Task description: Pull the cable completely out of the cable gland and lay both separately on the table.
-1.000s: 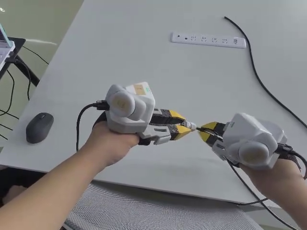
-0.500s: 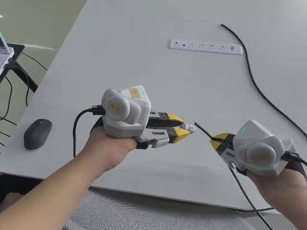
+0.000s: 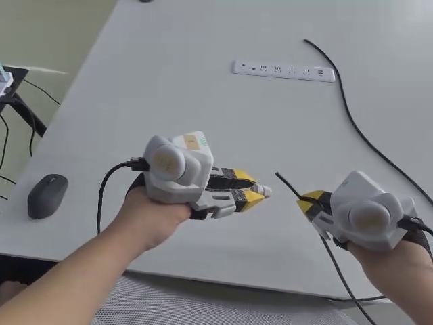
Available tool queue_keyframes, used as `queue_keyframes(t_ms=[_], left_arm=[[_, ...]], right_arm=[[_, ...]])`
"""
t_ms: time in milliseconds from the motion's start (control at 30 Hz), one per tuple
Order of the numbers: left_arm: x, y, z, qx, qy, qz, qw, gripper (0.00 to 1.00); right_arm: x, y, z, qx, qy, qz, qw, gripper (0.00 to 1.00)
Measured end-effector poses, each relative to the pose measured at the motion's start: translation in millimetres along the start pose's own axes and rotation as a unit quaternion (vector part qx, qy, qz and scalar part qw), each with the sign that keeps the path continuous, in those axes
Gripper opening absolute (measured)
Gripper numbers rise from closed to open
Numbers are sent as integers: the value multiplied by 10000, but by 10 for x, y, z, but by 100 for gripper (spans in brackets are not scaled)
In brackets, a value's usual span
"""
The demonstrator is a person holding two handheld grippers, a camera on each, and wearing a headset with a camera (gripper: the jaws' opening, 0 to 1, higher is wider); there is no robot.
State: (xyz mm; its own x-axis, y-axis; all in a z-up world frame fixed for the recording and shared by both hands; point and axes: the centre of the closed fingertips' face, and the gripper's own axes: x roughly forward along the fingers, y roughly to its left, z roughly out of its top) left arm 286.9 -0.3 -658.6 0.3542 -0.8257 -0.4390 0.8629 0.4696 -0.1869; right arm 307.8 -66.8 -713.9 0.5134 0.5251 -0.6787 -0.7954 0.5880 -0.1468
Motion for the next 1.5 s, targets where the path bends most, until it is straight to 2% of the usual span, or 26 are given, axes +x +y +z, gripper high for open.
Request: queue_keyframes(t_ms=[300,567,633,700,900,1033,1167,1500], left_arm=[[-64,-59,-120,-77,-31,-54,10000,15],[-175,-13,-218,-179,-77,-20,9998,15],[-199,-1,-243,-222,-88,-18,9997,15],[-220,1,-266,-212,-76,-21,9997,15],[-264,11,-316,-241,-74,-55,9997,15],[-285,15,-345,-283,-93,-76,9995,15],[-312,12,-363,-275,-105,-75,9995,15],[-363,26,-501,-384,-126,-96,9991,15]], right_arm=[[14,-69,92,112,81,-96,9999,0],[59,-69,236,95,120,-161,9998,0],[83,-91,258,-108,181,-247,9995,0],[118,-93,281,-103,210,-247,9994,0],[186,-205,400,-123,201,-379,9990,0],[285,-291,522,-40,137,-421,9990,0],[391,-307,607,-22,137,-429,9990,0],[652,-275,743,-405,251,-421,9980,0]])
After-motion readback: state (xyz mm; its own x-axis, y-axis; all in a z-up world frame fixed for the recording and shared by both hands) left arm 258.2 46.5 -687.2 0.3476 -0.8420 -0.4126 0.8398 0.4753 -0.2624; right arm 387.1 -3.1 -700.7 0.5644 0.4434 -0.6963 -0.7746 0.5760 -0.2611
